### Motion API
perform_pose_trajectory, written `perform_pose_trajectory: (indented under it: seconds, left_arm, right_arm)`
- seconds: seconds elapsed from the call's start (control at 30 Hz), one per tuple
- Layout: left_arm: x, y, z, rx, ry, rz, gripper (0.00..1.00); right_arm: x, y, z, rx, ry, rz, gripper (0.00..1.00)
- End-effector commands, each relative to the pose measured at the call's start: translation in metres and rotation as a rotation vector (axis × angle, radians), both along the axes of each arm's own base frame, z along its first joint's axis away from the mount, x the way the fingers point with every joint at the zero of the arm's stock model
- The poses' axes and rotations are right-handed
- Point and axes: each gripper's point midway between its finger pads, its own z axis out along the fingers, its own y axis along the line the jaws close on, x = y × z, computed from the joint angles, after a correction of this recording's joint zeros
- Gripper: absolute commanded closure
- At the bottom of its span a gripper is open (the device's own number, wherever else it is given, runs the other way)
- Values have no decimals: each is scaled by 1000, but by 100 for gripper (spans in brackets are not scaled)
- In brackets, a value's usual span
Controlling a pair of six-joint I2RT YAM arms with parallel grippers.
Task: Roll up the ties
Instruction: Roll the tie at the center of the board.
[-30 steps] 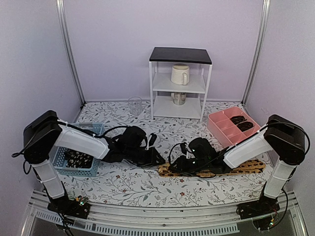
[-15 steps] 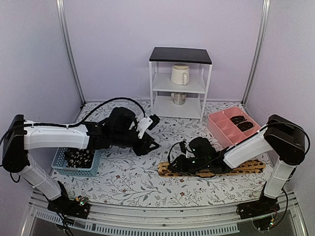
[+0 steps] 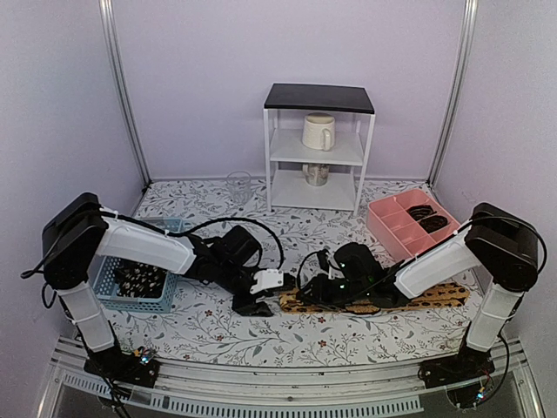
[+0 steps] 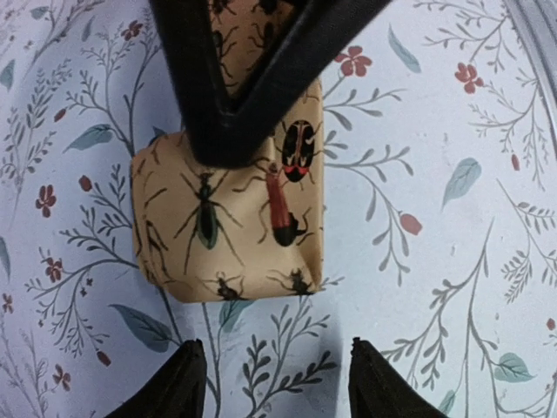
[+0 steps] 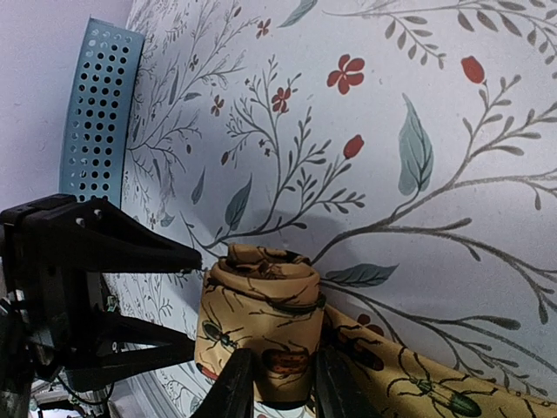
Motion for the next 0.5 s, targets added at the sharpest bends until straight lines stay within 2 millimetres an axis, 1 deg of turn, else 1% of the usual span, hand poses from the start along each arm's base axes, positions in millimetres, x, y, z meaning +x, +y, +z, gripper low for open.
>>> perform_pose_trajectory:
  seconds: [0.0,0.07,0.2,0.37,0.47]
  left_arm:
    - [4,-17,7,-59,-47,-100,43]
    - [8,-21,6,-75,-58,-96,41]
    - [17,-27,1,-79,-83,-81,41]
    - [26,-32,5,-110,-111,-62,40]
    - [26,-35,4,-117,-104,-66,40]
  right_arm:
    - [1,-1,-7,-8,-4,5,75]
    - [1,-2,-8,-7,-6,3,76]
    - [2,-2,-6,-2,-11,1,77]
    - [2,-2,-7,-3,-12,1,77]
    - [2,-2,-6,3,-12,2,77]
